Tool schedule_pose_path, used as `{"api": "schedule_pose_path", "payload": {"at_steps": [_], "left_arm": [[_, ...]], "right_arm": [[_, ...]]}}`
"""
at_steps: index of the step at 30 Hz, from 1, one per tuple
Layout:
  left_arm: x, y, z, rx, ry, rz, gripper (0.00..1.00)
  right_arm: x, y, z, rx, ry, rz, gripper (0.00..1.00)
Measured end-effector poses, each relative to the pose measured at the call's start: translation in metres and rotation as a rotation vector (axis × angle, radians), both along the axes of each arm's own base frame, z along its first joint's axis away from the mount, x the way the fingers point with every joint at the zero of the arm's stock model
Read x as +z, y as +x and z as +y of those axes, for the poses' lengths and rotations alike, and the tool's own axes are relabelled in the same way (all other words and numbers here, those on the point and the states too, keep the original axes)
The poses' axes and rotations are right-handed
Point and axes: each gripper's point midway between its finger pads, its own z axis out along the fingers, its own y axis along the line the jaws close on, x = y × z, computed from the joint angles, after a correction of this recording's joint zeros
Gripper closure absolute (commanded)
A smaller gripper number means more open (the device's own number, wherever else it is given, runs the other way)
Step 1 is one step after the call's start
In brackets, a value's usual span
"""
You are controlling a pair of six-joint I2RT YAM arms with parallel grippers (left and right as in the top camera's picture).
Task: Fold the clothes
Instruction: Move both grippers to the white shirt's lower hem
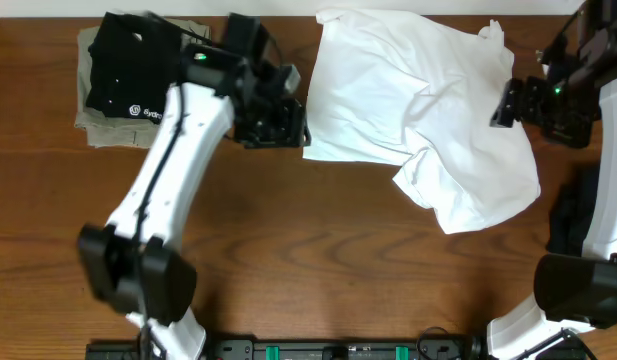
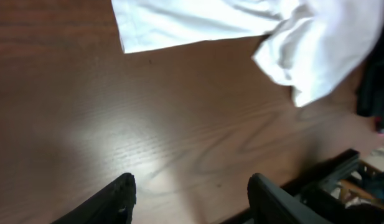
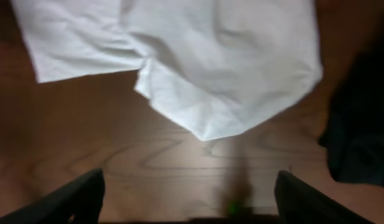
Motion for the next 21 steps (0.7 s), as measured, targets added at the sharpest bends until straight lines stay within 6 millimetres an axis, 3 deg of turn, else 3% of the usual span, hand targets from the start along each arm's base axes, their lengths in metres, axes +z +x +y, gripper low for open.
{"api": "schedule_pose_path", "payload": {"at_steps": [4,9,15,21], "left_arm": [[-0.06,0.007,-0.002,-0.014,0.035,0.088,0.4],[-0.108,0.011,-0.003,-0.029,0.064,0.143,0.4],[-0.118,0.03,-0.008,-0.044,0.095,0.053,0.31],[-0.117,0.049,-0.015,-0.02,0.093,-0.026,0.3]], "right_arm": [[0.001,0.001,0.012,0.044,0.019,-0.006,0.14],[0.002,0.0,0.035,0.12,0.038,-0.01,0.17],[0.002,-0.004,0.078,0.245,0.053,-0.009,0.16],[-0.01,-0.01,0.111,0.337,0.056,0.007,0.16]]}}
